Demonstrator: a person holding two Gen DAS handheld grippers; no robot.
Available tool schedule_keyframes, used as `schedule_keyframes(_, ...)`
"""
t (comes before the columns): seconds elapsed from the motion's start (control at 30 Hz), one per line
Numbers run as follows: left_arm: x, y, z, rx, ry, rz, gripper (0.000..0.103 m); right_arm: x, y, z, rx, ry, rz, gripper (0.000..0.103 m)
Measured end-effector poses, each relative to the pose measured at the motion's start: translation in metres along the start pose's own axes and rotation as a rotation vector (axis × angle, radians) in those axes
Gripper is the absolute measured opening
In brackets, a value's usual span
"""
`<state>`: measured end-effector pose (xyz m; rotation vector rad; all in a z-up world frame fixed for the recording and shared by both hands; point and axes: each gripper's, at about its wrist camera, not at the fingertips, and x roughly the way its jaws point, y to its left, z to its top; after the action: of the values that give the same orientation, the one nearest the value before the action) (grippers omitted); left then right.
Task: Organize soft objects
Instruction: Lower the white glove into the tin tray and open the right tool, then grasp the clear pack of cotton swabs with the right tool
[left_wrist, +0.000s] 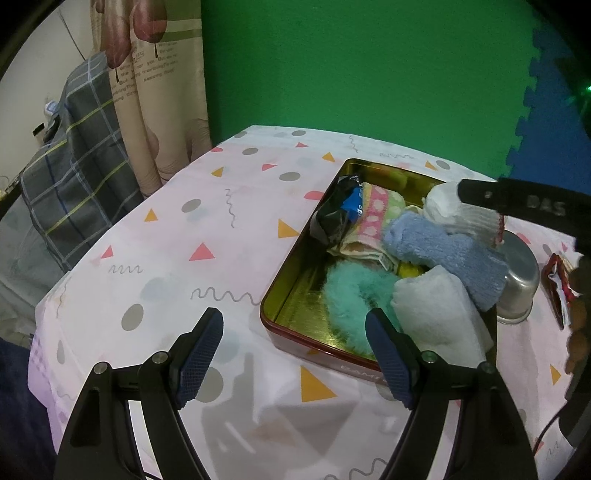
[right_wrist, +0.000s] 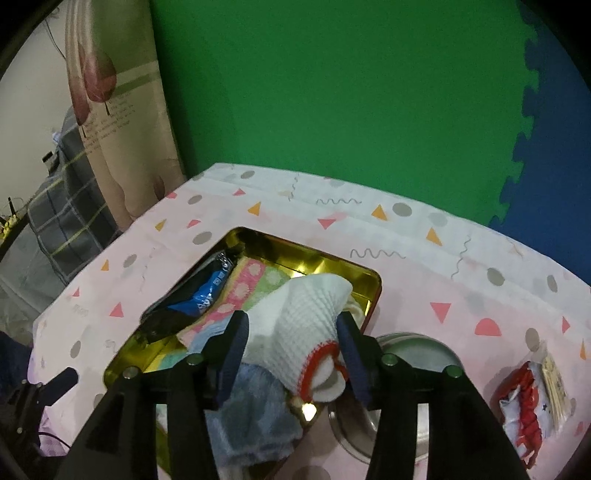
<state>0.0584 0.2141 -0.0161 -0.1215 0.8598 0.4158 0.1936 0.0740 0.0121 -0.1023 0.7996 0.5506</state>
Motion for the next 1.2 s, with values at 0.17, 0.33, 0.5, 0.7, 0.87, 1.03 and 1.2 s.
schedule_keyframes(0.17, -0.001, -0.002, 0.000, 0.009, -0.006, 0.007, 0.077, -0.026, -0.008, -0.013, 0.018, -0.027, 0.027, 0.051)
schedule_keyframes(0.33, -0.004, -0.003, -0.001, 0.017, -0.015, 0.017, 0.077, -0.052, -0.038, -0.031, 0.025, -0.049, -0.022, 0.051)
schedule_keyframes(0.5, -0.007, -0.007, -0.001, 0.036, -0.028, 0.028, 0.077, -0.072, -0.095, -0.044, 0.069, -0.054, -0.121, 0.051)
schedule_keyframes(0.7, -0.008, -0.012, -0.001, 0.053, -0.031, 0.025, 0.077, -0.076, -0.176, -0.062, 0.132, -0.021, -0.274, 0.051)
schedule_keyframes(0.87, -0.010, -0.018, -0.002, 0.061, -0.033, -0.015, 0.077, -0.059, -0.229, -0.077, 0.172, 0.046, -0.332, 0.051)
schedule_keyframes(1.03, -0.016, -0.029, -0.004, 0.104, -0.073, -0.041, 0.078, -0.036, -0.253, -0.083, 0.161, 0.099, -0.330, 0.051)
schedule_keyframes(1.2, -0.017, -0.040, -0.007, 0.163, -0.090, -0.053, 0.079, -0.022, -0.268, -0.086, 0.137, 0.096, -0.346, 0.051)
